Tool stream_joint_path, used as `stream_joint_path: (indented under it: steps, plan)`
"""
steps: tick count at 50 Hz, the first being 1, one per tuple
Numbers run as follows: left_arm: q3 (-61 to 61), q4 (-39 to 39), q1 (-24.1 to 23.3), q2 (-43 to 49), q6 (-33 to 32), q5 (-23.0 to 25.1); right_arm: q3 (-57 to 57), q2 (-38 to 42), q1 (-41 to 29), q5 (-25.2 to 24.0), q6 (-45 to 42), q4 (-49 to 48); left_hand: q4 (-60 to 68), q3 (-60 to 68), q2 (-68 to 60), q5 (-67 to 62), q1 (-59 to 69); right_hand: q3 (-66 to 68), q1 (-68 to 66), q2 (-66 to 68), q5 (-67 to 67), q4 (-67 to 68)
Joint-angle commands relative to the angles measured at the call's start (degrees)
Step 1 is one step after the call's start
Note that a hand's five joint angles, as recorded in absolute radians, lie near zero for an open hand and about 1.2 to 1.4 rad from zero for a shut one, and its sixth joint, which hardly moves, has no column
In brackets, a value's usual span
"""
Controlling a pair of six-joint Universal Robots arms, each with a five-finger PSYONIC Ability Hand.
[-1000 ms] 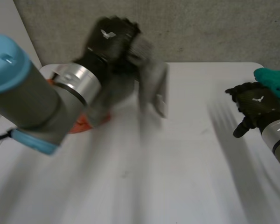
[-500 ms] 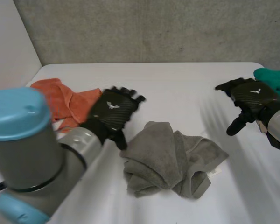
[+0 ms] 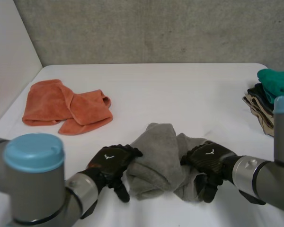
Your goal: Fold the laundry.
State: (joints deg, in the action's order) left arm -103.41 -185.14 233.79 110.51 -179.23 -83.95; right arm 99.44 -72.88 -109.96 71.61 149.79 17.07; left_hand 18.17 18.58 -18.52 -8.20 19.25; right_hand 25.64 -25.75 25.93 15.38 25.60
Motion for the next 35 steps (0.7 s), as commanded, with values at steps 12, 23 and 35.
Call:
stream_joint_path:
  steps: [12,23,35]
  plan:
    - [25.7,-1.7,1.4,6.2,-7.8,-5.6,-6.5,1.4,-1.3,6.4,-0.6,-25.6,61.8,61.4,-61.5,-61.8,60.7,54.4,-54.3,54.1,54.6,54.4]
    - [39.4,-11.6,11.0,-5.1,-4.9,0.7,-18.2,-5.9,1.6,9.0,9.2,-50.9,61.8,61.4,-61.5,-61.8,60.7,54.4,-54.3,54.1,54.6,54.4]
    - [29.3,-3.4,14.9,-0.7,-2.8,4.7,-10.9,-4.9,3.5,4.5,15.2,-42.0,61.8,61.4,-61.5,-61.8,60.7,54.4,-54.3,54.1,54.6,54.4]
